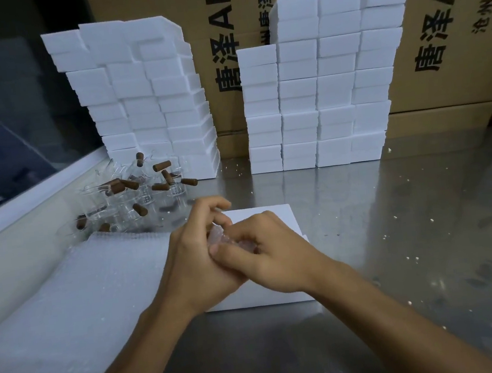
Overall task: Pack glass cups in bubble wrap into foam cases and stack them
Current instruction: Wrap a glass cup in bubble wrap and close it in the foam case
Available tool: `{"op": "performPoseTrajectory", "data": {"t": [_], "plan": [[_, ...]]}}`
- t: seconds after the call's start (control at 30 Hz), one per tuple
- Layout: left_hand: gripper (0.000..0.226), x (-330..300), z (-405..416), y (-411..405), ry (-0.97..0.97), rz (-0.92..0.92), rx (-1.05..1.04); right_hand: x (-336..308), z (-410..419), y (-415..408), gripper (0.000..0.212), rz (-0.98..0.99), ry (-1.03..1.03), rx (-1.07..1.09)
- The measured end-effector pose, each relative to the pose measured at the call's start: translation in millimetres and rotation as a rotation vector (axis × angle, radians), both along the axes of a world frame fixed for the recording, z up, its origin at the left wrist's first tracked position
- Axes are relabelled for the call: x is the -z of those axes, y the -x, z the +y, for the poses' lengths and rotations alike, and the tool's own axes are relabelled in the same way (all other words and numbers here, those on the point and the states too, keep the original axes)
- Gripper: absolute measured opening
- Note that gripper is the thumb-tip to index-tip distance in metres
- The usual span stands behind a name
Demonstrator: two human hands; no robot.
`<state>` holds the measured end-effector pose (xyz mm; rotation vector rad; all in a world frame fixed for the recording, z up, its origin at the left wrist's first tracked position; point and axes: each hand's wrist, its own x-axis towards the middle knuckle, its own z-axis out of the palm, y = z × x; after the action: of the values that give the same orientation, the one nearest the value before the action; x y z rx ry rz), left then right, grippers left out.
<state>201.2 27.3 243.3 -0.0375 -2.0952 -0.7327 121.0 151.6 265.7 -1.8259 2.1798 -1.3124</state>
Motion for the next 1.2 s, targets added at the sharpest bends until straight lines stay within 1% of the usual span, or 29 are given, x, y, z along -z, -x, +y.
{"op": "performPoseTrajectory", "data": {"t": [0.1,0.13,0.17,0.23,0.3,0.33,0.37,0.43,0.5,0.57,0.6,0.63,0.67,0.7,0.73,0.77,0.8,0.83,0.9,0.93,1.0,1.03,1.1,1.2], "plan": [[0.056,-4,-4,-1,-0.087,0.029,-0.017,1,-1,-1,0.017,0.021,0.178,0.075],[0.054,-5,-7,-3,-0.145,0.026,-0.026,0,-1,1,0.02,0.033,0.19,0.062],[0.052,-5,-10,-4,-0.204,0.014,-0.034,-1,0,4,0.03,0.037,0.153,0.023],[0.05,-5,-15,-5,-0.337,-0.05,-0.025,-4,2,10,0.054,0.045,-0.019,-0.057],[0.055,-5,-18,-3,-0.508,-0.123,0.053,-3,2,12,0.069,0.138,-0.172,-0.024],[0.06,-5,-18,-2,-0.582,-0.154,0.104,-1,0,11,0.071,0.185,-0.215,0.017],[0.064,-4,-17,0,-0.634,-0.181,0.144,1,-2,10,0.066,0.21,-0.228,0.047],[0.066,-6,-14,0,-0.697,-0.217,0.179,1,-4,8,0.053,0.194,-0.197,0.067],[0.062,-6,-13,-1,-0.713,-0.233,0.169,-2,-3,8,0.048,0.127,-0.156,0.066],[0.043,-7,-13,-1,-0.767,-0.196,0.213,-5,1,9,0.047,0.016,-0.122,0.082],[0.031,-8,-12,-1,-0.832,-0.165,0.265,-7,3,9,0.045,-0.062,-0.099,0.083],[0.024,-9,-12,-1,-0.905,-0.14,0.328,-8,4,10,0.043,-0.157,-0.067,0.07],[0.024,-11,-12,-2,-0.978,-0.124,0.392,-10,5,12,0.042,-0.271,-0.028,0.047],[0.026,-12,-13,-3,-1.04,-0.117,0.455,-11,7,15,0.043,-0.393,0.008,0.02],[0.033,-14,-13,-4,-1.084,-0.124,0.51,-13,9,18,0.045,-0.503,0.03,-0.001],[0.047,-15,-14,-5,-1.105,-0.142,0.551,-15,10,21,0.047,-0.582,0.038,-0.013],[0.061,-16,-15,-5,-1.109,-0.168,0.583,-16,12,23,0.047,-0.632,0.033,-0.023],[0.067,-15,-15,-4,-1.108,-0.183,0.596,-18,14,25,0.044,-0.66,0.019,-0.038],[0.068,-13,-15,-3,-1.111,-0.211,0.603,-20,16,29,0.036,-0.686,-0.026,-0.07],[0.07,-13,-14,-3,-1.098,-0.242,0.605,-21,18,31,0.036,-0.709,-0.056,-0.089],[0.082,-13,-12,-4,-1.047,-0.319,0.614,-22,22,37,0.045,-0.795,-0.123,-0.163],[0.085,-13,-12,-4,-1.022,-0.361,0.621,-23,24,40,0.045,-0.841,-0.155,-0.213],[0.081,-13,-11,-4,-0.979,-0.413,0.626,-22,27,43,0.042,-0.902,-0.189,-0.29],[0.075,-12,-12,-4,-0.955,-0.425,0.638,-19,28,47,0.041,-0.928,-0.2,-0.31]]}}
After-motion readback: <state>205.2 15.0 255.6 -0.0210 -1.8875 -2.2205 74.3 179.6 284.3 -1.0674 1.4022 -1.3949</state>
